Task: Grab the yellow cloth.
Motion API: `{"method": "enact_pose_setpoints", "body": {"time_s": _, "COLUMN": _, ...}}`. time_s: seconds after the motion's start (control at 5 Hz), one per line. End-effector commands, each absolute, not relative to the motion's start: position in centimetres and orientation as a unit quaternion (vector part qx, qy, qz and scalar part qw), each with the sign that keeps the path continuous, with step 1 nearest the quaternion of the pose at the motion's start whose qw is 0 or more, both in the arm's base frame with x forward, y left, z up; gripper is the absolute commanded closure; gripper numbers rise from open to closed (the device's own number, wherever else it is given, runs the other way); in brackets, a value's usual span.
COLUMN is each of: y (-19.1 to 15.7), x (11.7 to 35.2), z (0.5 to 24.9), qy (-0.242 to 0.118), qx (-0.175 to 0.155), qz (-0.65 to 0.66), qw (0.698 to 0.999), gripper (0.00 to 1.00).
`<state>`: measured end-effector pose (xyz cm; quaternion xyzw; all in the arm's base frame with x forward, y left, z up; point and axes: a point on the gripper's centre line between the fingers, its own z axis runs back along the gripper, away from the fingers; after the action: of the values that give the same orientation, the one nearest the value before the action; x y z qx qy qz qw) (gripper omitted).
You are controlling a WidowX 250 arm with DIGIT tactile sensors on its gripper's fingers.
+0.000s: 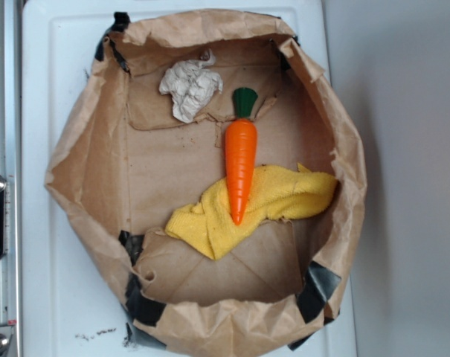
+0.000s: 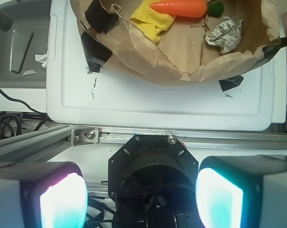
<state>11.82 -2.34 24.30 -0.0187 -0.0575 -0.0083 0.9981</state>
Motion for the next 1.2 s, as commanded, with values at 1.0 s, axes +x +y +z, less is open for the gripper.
{"method": "enact_pose_setpoints", "body": {"time_s": 1.0, "y": -5.9, "x": 29.5, "z": 21.3, "qy": -0.093, "qx": -0.033, "qz": 0.014, "qw": 0.995, "gripper": 0.0}}
